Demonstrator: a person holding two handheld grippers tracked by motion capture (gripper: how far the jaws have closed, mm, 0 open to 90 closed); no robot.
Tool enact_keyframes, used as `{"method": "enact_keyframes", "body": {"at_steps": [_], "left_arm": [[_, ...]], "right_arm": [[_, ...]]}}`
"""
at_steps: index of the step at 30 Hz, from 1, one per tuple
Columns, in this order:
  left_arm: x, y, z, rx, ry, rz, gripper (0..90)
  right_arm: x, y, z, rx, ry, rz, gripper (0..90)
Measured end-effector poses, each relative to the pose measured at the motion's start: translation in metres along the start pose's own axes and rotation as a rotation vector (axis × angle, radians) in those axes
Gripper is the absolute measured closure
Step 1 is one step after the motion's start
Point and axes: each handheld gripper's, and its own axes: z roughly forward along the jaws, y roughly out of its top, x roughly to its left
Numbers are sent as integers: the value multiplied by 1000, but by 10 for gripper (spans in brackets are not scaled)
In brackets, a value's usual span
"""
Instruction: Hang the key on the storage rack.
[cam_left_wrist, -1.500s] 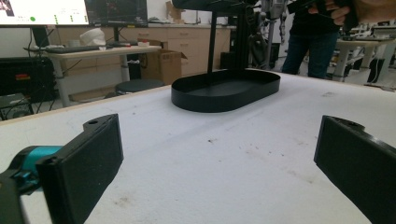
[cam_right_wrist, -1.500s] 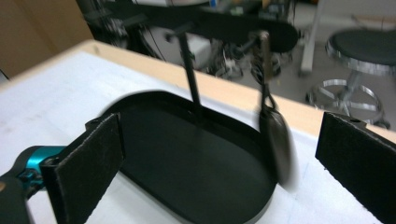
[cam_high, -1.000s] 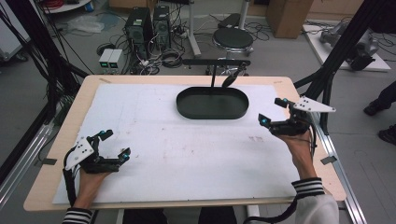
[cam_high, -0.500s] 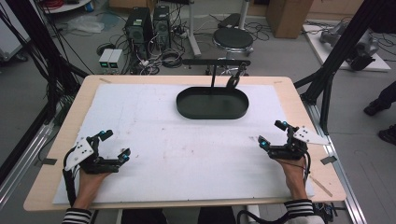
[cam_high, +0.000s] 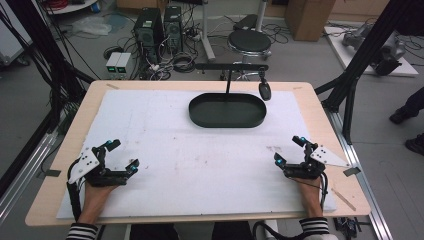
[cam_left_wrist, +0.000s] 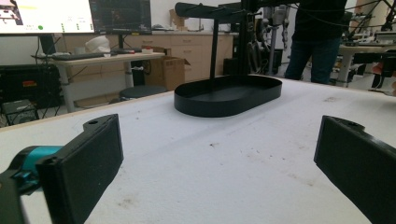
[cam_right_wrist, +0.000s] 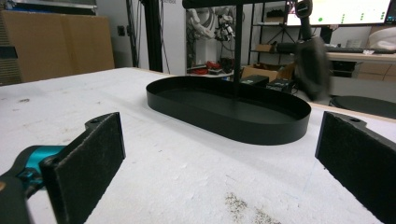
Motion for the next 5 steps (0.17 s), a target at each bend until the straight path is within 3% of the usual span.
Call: {"method": "enact_keyframes", "body": {"at_steps": [5], "left_arm": [[0, 0, 0, 2, -4, 2, 18]], "right_arm": [[1, 0, 0, 9, -1, -5, 4]]}}
